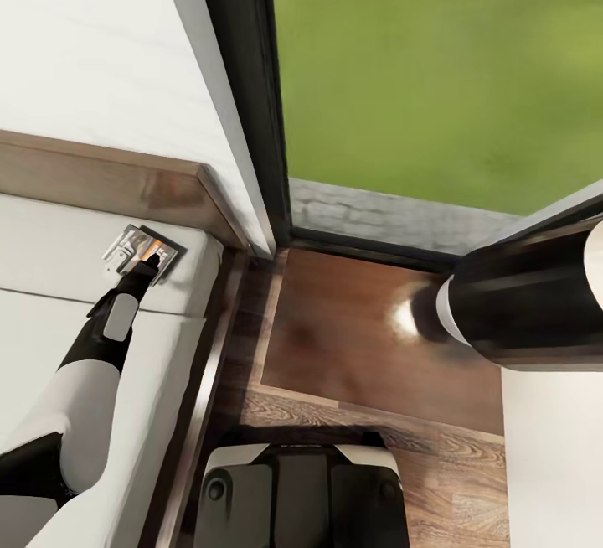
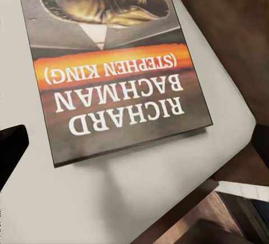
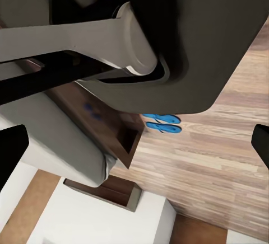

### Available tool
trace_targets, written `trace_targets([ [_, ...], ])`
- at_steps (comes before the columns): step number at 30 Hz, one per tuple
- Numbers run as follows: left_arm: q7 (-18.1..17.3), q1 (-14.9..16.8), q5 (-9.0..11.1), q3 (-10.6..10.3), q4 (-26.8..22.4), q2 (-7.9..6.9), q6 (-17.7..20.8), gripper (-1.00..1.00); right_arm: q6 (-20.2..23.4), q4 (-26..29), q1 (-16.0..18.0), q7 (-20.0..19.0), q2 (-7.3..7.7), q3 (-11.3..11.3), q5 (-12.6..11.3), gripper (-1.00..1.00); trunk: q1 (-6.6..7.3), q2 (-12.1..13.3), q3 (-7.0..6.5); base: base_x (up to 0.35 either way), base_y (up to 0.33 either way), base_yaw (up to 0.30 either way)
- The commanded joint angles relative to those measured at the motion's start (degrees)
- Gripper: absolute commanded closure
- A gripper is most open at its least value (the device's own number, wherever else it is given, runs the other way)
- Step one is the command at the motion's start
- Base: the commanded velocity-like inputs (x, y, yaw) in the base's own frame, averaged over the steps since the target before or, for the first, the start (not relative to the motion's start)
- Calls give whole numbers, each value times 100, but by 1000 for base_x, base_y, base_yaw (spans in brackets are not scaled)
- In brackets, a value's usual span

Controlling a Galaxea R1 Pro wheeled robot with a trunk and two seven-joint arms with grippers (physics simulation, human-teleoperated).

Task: In the bedroom, move the book from the bed onto either nightstand, and place the two sandals side by side next to the bed.

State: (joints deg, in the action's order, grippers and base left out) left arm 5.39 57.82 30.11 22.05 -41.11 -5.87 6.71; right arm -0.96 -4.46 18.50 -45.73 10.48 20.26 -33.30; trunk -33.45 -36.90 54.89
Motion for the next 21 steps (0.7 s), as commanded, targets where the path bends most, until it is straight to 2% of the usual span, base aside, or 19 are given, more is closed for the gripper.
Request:
trace_targets([
  [1, 24, 0, 57, 1, -12, -2, 32, -100, -10, -20, 6, -32, -2, 48, -54, -100, -2, -5, 4, 0, 0, 0],
  [9, 24, -3, 57, 1, -12, -10, 32, -100, -10, -20, 6, -32, -2, 48, -54, -100, -2, -5, 4, 0, 0, 0],
  [21, 24, -4, 56, 1, -12, -11, 23, -100, -10, -20, 5, -32, -2, 48, -54, -100, -265, -487, 219, 0, 0, 0],
])
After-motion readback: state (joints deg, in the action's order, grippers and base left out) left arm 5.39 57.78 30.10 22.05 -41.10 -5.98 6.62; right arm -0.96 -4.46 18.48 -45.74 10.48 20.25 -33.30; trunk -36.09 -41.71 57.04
